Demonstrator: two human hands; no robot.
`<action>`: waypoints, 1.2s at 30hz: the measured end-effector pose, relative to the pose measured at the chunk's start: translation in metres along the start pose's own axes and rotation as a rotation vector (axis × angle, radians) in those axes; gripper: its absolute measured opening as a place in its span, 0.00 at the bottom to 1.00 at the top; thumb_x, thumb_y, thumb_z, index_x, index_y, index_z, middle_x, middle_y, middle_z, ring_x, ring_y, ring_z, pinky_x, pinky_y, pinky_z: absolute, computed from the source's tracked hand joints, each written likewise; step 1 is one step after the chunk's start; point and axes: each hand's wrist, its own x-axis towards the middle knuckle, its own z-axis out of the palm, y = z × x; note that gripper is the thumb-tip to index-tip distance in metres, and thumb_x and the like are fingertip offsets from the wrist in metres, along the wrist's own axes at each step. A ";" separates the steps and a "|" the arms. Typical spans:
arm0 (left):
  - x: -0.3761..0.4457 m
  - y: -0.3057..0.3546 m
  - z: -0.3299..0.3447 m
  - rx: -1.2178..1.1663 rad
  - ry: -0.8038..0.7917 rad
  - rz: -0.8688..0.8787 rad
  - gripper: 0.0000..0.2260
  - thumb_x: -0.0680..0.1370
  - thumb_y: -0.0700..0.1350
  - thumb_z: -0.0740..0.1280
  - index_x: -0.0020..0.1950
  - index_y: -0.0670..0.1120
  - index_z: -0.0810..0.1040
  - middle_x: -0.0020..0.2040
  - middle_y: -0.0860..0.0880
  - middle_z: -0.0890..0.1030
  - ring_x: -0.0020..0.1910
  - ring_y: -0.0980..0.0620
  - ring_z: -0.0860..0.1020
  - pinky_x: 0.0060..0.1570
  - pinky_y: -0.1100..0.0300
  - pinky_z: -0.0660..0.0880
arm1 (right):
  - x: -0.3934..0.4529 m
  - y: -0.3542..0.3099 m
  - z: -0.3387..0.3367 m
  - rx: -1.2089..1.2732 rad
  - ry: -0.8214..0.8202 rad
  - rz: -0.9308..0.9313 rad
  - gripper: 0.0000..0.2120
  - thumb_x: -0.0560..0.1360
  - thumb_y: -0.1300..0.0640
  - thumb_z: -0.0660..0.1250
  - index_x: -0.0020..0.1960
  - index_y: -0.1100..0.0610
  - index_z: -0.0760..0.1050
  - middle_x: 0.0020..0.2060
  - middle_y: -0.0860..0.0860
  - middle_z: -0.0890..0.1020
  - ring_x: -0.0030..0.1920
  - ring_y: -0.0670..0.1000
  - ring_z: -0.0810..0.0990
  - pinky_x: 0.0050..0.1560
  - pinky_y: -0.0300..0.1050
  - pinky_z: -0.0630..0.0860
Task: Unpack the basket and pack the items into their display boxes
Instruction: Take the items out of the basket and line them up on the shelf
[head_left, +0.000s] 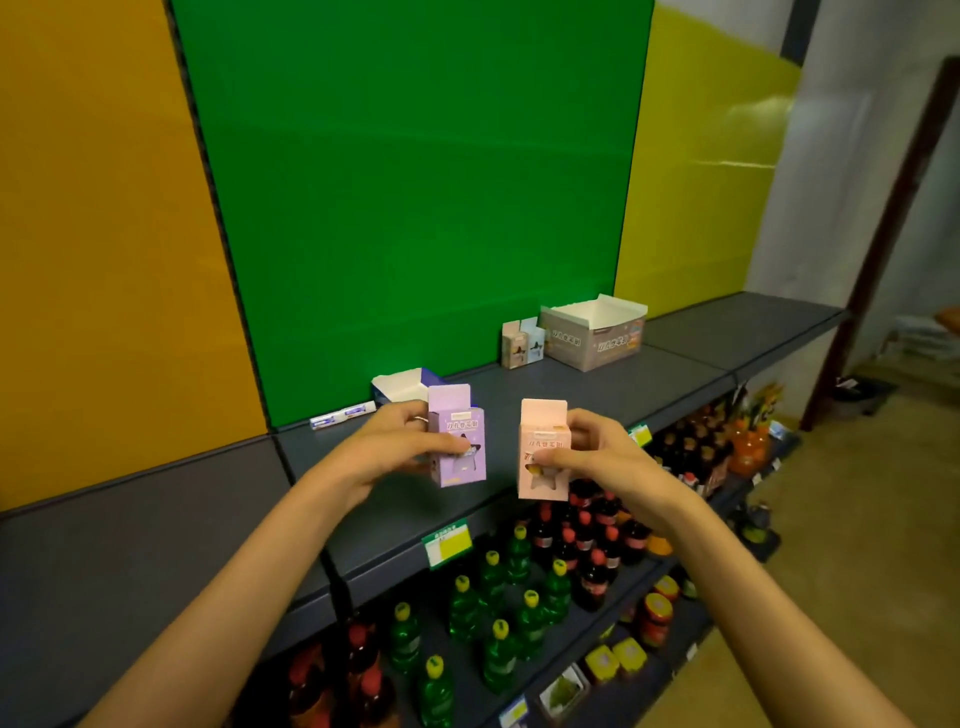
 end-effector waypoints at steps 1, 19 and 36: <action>0.009 0.003 0.006 -0.001 0.001 0.000 0.19 0.71 0.38 0.77 0.60 0.43 0.79 0.51 0.48 0.87 0.51 0.48 0.85 0.56 0.52 0.80 | 0.006 0.004 -0.009 0.004 -0.003 -0.003 0.18 0.73 0.64 0.74 0.61 0.59 0.76 0.48 0.55 0.87 0.47 0.54 0.86 0.42 0.41 0.80; 0.226 0.030 0.005 0.303 0.220 -0.008 0.17 0.66 0.42 0.82 0.51 0.42 0.81 0.43 0.43 0.86 0.37 0.52 0.80 0.39 0.59 0.75 | 0.231 0.028 -0.105 -0.532 -0.204 -0.121 0.20 0.68 0.59 0.80 0.53 0.50 0.74 0.51 0.48 0.83 0.52 0.47 0.83 0.55 0.49 0.81; 0.346 -0.022 0.004 0.591 0.574 -0.162 0.20 0.62 0.52 0.83 0.47 0.47 0.81 0.44 0.50 0.86 0.46 0.49 0.83 0.54 0.51 0.78 | 0.417 0.032 -0.104 -1.014 -0.247 -0.502 0.26 0.64 0.48 0.81 0.56 0.51 0.72 0.50 0.52 0.78 0.52 0.55 0.76 0.50 0.51 0.75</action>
